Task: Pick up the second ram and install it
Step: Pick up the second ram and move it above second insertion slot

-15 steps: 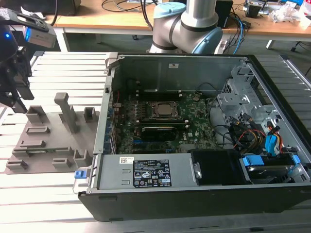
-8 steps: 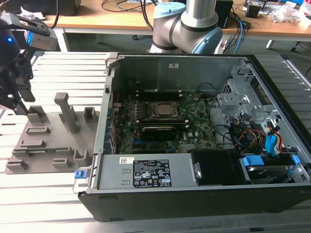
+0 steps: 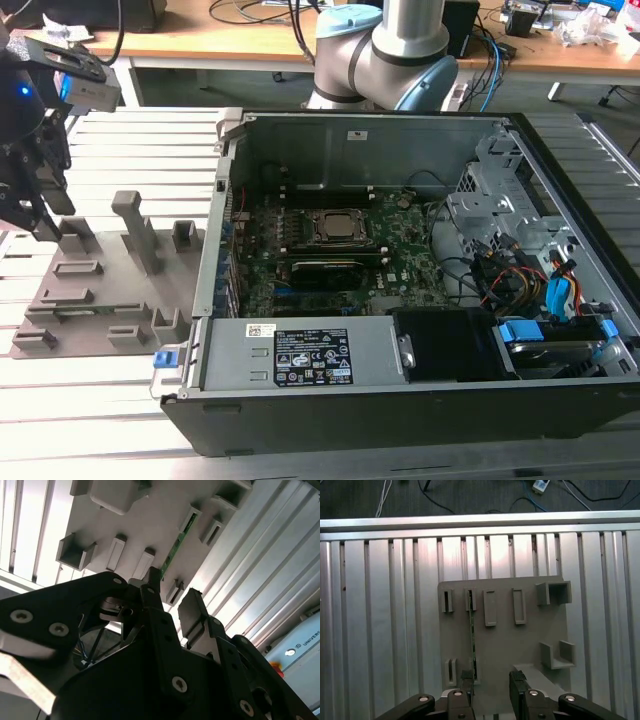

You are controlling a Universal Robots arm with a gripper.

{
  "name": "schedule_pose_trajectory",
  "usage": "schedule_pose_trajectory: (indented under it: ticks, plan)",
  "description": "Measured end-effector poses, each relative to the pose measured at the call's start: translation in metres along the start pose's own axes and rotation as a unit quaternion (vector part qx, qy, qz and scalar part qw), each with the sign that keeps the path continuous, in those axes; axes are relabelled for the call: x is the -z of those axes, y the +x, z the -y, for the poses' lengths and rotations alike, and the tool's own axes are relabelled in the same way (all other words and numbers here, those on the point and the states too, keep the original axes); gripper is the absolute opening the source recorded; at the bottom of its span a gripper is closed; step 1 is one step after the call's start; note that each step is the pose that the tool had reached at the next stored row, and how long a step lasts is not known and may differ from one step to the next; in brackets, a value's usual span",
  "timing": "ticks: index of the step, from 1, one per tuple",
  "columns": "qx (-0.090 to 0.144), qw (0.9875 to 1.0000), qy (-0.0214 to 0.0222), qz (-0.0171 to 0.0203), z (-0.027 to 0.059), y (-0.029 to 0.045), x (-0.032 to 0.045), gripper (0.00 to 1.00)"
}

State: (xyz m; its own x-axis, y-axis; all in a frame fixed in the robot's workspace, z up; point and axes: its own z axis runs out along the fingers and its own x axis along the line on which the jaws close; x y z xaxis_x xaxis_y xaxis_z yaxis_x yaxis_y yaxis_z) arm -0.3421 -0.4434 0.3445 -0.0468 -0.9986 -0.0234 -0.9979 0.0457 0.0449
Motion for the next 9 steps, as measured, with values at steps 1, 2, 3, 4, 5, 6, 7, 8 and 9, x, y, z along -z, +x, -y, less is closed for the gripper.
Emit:
schedule_pose_trajectory:
  ticks: [1, 2, 3, 4, 5, 6, 7, 8, 9]
  plan:
    - [0.000, 1.0000, 0.0000, 0.0000, 0.0000, 0.0000, -0.0004, 0.42]
    - [0.000, 1.0000, 0.0000, 0.0000, 0.0000, 0.0000, -0.0012, 0.42]
    - [0.000, 1.0000, 0.0000, 0.0000, 0.0001, 0.0000, -0.0015, 0.42]
    - [0.000, 1.0000, 0.0000, 0.0000, 0.0001, 0.0001, -0.0021, 0.42]
    - [0.000, 1.0000, 0.0000, 0.0000, 0.0002, 0.0001, -0.0035, 0.42]
    - [0.000, 1.0000, 0.0000, 0.0000, 0.0002, 0.0001, -0.0042, 0.42]
    - [0.000, 1.0000, 0.0000, 0.0000, 0.0002, 0.0001, -0.0048, 0.42]
    - [0.000, 1.0000, 0.0000, 0.0000, 0.0003, 0.0001, -0.0060, 0.42]
    - [0.000, 1.0000, 0.0000, 0.0000, 0.0003, 0.0002, -0.0070, 0.42]
